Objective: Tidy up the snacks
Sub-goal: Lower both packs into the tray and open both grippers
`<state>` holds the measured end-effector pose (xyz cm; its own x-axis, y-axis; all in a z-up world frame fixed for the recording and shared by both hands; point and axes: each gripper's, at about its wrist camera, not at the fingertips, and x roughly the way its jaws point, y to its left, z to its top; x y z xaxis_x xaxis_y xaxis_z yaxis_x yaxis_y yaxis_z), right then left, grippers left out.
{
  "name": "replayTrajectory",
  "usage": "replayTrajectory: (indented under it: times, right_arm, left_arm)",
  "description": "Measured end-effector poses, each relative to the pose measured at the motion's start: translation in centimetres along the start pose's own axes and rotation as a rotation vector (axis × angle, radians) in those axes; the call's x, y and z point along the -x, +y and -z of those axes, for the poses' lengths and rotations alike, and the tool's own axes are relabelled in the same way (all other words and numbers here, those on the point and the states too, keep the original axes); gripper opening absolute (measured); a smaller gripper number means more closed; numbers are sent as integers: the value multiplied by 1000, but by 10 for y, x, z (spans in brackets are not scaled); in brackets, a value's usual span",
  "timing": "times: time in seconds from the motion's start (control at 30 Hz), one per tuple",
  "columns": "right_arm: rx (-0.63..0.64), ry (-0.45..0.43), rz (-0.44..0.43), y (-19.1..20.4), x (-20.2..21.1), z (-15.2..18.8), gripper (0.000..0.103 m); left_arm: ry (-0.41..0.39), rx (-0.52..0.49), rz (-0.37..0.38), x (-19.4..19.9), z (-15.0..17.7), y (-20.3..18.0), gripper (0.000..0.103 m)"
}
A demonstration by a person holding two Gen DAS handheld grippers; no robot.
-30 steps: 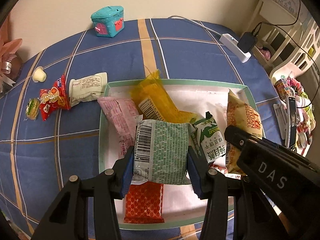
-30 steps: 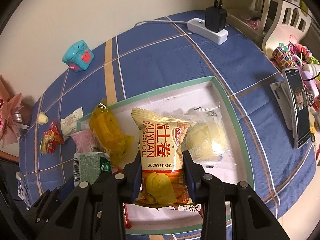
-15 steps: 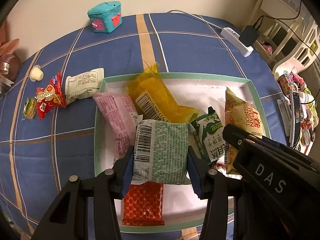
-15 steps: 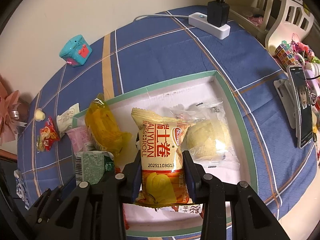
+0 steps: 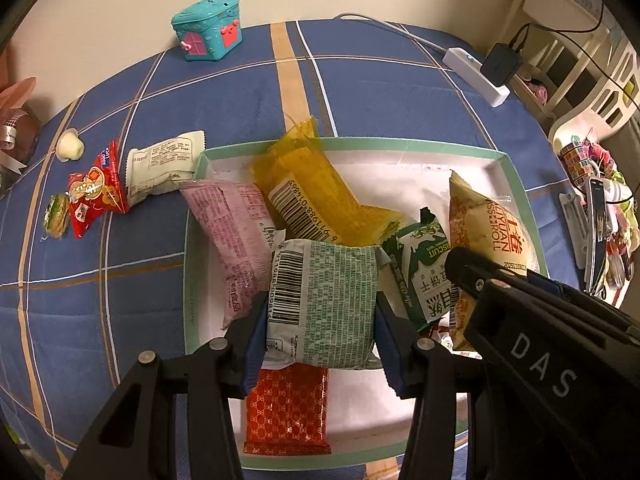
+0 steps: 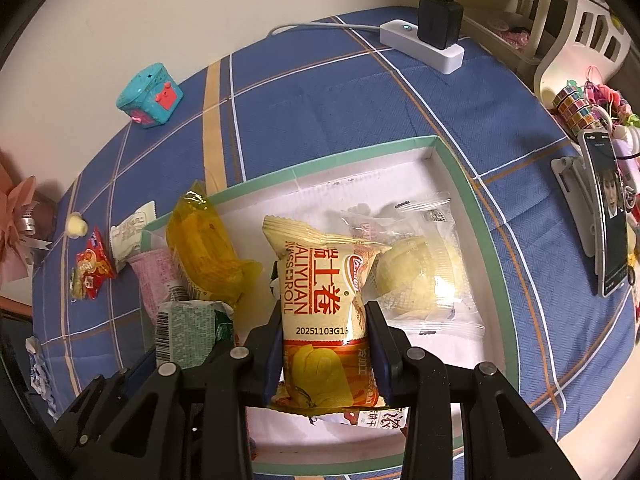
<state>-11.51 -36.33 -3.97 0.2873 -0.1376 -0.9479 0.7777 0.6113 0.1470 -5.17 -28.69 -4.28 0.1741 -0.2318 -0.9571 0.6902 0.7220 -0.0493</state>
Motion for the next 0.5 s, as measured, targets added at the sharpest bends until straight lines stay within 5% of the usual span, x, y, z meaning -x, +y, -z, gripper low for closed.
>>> replayTrajectory:
  times: [0.5]
  right_arm:
    - [14, -32, -10, 2, 16, -1, 50]
  left_arm:
    - [-29, -5, 2, 19, -2, 5, 54]
